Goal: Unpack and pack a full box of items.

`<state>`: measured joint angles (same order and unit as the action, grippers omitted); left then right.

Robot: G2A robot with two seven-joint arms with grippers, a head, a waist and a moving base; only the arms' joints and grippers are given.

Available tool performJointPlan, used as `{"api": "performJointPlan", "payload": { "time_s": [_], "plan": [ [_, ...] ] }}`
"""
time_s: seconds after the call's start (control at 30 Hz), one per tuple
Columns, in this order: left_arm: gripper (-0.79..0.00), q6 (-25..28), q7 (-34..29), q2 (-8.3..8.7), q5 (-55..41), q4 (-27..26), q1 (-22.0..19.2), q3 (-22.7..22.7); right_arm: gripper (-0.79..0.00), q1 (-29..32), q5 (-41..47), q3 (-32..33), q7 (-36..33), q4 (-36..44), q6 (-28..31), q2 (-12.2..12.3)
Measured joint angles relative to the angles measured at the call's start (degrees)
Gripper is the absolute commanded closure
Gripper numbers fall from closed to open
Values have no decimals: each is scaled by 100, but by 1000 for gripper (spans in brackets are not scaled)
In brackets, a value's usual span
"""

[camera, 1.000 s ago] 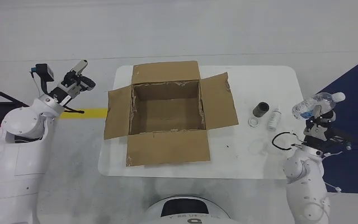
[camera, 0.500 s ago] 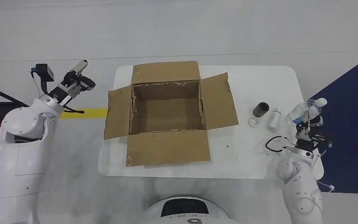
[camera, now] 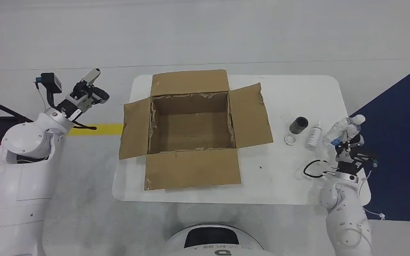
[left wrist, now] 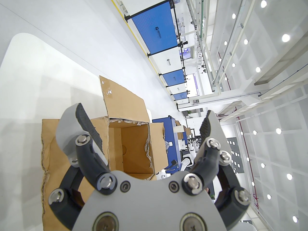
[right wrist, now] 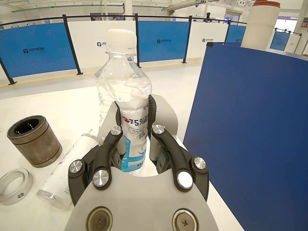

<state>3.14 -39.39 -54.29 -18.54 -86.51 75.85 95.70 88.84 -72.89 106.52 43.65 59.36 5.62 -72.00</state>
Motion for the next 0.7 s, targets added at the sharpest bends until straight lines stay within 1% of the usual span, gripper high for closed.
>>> {"api": "performJointPlan", "payload": {
  "time_s": [0.17, 0.23, 0.3, 0.37, 0.5, 0.57, 0.63, 0.7],
  "plan": [
    [-785, 0, 0, 0, 0, 0, 0, 0, 0, 35, -31, 58, -60, -37, 114, 24],
    [-785, 0, 0, 0, 0, 0, 0, 0, -55, 40, -73, 63, -98, -46, 131, 33],
    [-785, 0, 0, 0, 0, 0, 0, 0, -132, 50, -100, 70, -120, -47, 149, 39],
    [-785, 0, 0, 0, 0, 0, 0, 0, -182, 75, -116, 84, -119, -30, 178, 46],
    [-785, 0, 0, 0, 0, 0, 0, 0, -234, 146, -133, 128, -87, 28, 238, 60],
    [-785, 0, 0, 0, 0, 0, 0, 0, -280, 186, -136, 144, -50, 49, 254, 64],
    [-785, 0, 0, 0, 0, 0, 0, 0, -348, 224, -152, 145, -15, 65, 286, 66],
    [-785, 0, 0, 0, 0, 0, 0, 0, -363, 271, -162, 154, 28, 91, 329, 70]
  ]
}}
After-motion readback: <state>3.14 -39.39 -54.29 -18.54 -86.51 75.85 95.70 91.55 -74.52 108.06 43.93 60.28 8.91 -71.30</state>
